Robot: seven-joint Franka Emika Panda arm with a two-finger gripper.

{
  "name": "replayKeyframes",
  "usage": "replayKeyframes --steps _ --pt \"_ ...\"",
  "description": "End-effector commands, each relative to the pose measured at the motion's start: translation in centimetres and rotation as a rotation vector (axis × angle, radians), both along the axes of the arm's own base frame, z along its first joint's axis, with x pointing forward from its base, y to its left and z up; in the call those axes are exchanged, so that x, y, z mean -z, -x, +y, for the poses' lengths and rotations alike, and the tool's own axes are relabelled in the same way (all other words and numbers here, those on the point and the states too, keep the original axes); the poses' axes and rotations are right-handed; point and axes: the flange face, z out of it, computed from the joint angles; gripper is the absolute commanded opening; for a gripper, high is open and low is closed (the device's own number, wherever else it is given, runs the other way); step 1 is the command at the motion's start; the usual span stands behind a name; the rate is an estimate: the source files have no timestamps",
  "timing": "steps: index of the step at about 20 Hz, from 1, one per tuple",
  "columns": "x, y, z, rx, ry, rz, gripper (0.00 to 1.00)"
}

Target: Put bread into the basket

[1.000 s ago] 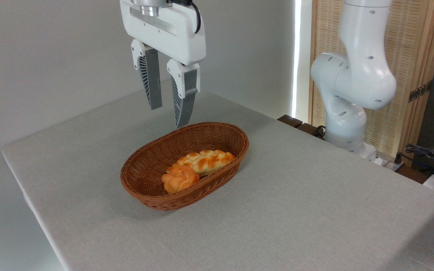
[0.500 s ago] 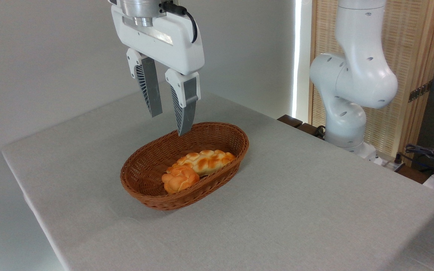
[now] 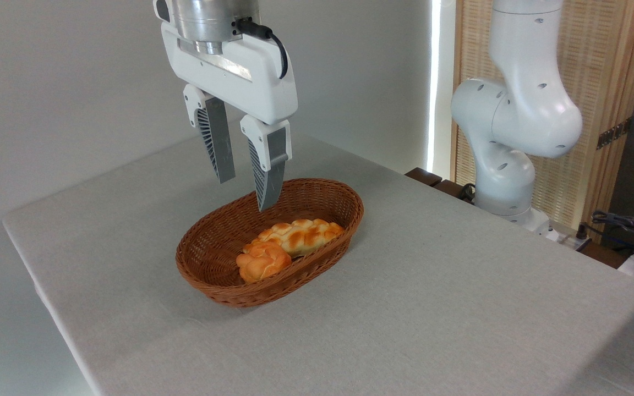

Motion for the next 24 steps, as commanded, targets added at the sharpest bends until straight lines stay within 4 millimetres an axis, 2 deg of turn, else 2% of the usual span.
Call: replayKeyframes --steps 1,9,24 --pt "-0.03 0.23 -0.33 0.005 0.006 -0.010 1.00" --pt "0.14 0.62 -0.77 0.025 -0.053 0.016 1.00" --pt "0.14 0.75 -0.19 0.022 -0.093 0.028 1.00"
